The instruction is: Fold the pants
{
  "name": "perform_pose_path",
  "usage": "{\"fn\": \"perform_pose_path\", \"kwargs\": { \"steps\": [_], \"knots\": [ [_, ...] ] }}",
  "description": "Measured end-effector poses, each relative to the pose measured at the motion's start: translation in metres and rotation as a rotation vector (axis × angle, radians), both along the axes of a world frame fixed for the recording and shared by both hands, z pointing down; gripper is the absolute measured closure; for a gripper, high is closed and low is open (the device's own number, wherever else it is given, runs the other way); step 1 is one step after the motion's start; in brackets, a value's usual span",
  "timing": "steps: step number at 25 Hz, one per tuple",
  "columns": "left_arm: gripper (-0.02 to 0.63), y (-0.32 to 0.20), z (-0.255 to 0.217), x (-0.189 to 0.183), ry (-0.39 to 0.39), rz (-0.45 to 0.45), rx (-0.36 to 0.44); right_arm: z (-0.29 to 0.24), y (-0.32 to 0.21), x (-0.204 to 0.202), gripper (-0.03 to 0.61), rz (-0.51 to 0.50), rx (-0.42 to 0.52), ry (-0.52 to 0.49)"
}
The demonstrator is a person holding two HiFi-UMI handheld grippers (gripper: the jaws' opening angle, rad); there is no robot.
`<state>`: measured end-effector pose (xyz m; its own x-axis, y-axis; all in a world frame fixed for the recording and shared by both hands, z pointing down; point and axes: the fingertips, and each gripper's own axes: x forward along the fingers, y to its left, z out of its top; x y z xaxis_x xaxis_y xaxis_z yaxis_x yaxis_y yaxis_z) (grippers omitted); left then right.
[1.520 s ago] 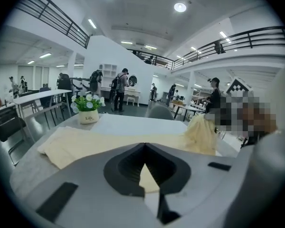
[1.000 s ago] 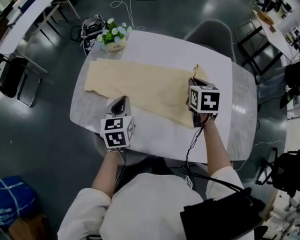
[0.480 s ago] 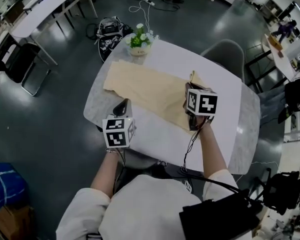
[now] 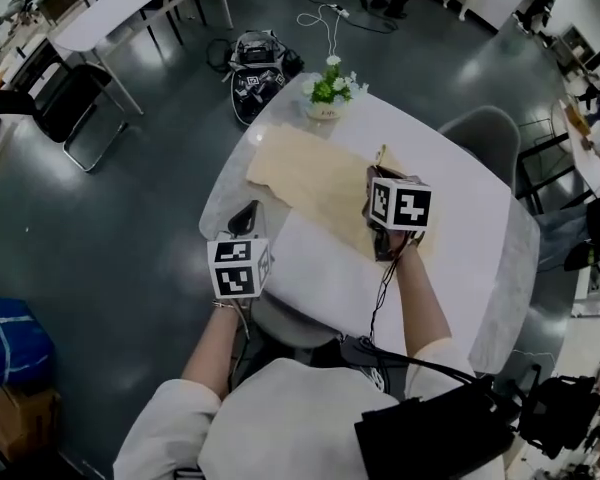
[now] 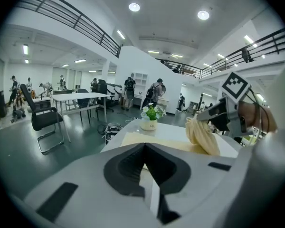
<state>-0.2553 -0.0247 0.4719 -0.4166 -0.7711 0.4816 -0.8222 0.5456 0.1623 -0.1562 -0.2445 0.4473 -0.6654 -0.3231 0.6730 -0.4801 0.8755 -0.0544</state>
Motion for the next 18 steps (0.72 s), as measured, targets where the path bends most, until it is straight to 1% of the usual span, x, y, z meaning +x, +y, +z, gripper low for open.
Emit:
{"fn": "perform_pose_path", "kwargs": {
  "steps": [9,13,16,18],
  "knots": [
    [0.609,0.031,0.008,-0.06,0.027,-0.078,0.023,0.004,0.029,-0.084,0.565,-0.085,0.01,0.023],
    [0.609,0.047,0.012,-0.083,0.038,-0.114,0.029,0.01,0.047,-0.129,0.565,-0.135,0.005,0.027],
    [0.609,0.06,0.021,-0.094,0.048,-0.138,0.024,0.027,0.063,-0.17,0.565,-0.174,-0.016,0.02],
    [0.609,0.068,0.03,-0.098,0.062,-0.149,0.022,0.043,0.075,-0.201,0.56,-0.183,-0.064,-0.028]
  ]
}}
